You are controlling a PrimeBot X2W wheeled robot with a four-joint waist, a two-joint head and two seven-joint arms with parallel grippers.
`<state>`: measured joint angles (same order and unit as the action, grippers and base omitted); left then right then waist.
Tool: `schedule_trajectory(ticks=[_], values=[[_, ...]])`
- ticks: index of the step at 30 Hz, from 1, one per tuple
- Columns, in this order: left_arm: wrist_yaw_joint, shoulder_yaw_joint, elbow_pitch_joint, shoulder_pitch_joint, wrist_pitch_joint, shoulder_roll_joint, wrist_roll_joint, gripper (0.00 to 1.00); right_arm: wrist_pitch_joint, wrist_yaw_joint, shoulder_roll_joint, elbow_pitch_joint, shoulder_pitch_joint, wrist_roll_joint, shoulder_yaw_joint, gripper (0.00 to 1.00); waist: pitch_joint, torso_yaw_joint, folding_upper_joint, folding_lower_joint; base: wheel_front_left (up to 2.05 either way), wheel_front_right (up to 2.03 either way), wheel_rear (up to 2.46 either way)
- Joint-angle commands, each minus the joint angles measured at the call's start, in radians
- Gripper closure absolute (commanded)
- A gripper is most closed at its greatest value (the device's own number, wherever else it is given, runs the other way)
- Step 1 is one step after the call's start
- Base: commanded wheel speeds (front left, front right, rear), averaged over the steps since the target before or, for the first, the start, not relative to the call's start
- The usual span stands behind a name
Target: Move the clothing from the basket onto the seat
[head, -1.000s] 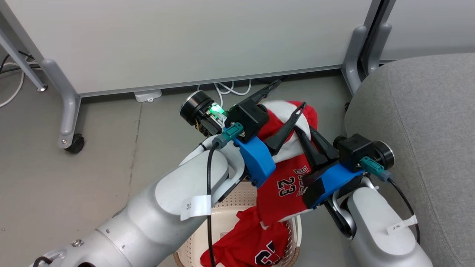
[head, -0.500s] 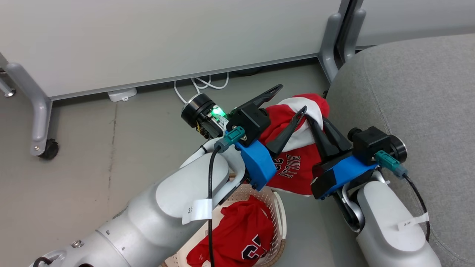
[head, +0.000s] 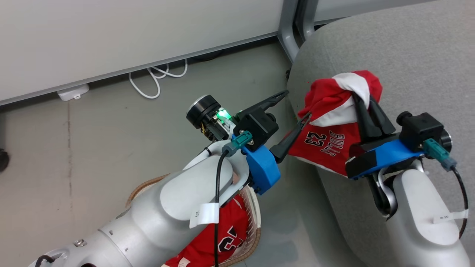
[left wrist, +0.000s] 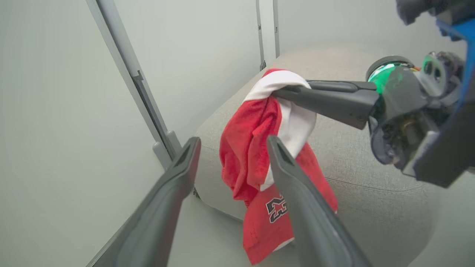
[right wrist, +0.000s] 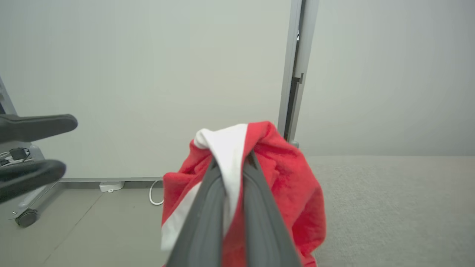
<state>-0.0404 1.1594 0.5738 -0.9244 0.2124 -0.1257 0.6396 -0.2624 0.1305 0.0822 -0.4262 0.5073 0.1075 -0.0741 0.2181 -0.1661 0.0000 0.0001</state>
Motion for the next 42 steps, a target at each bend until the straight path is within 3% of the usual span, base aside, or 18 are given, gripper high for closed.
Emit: schedule_trajectory(ticks=[1,18,27,42], values=[[0.0,0.003,-0.001,-0.008,-0.001,-0.001,-0.006,0.0,-0.004,0.0,0.007,0.007,-0.003,-0.003,0.006,1.0,0.009,-0.02,0.0,-0.0001,0.0,0.0,0.0],[-0.004,0.043,-0.003,-0.009,-0.006,0.014,-0.019,0.0,-0.004,0.0,0.024,0.108,-0.094,-0.018,0.187,1.0,0.052,-0.171,0.0,-0.0001,0.0,0.0,0.0],[-0.006,0.061,0.002,-0.004,-0.007,0.023,-0.022,0.0,-0.004,0.0,0.011,0.158,-0.166,-0.02,0.257,1.0,0.065,-0.192,0.0,-0.0001,0.0,0.0,0.0],[-0.001,0.065,0.009,-0.025,0.007,0.023,-0.023,0.0,-0.004,0.0,-0.009,0.17,-0.173,-0.022,0.277,1.0,0.086,-0.183,0.0,-0.0001,0.0,0.0,0.0]])
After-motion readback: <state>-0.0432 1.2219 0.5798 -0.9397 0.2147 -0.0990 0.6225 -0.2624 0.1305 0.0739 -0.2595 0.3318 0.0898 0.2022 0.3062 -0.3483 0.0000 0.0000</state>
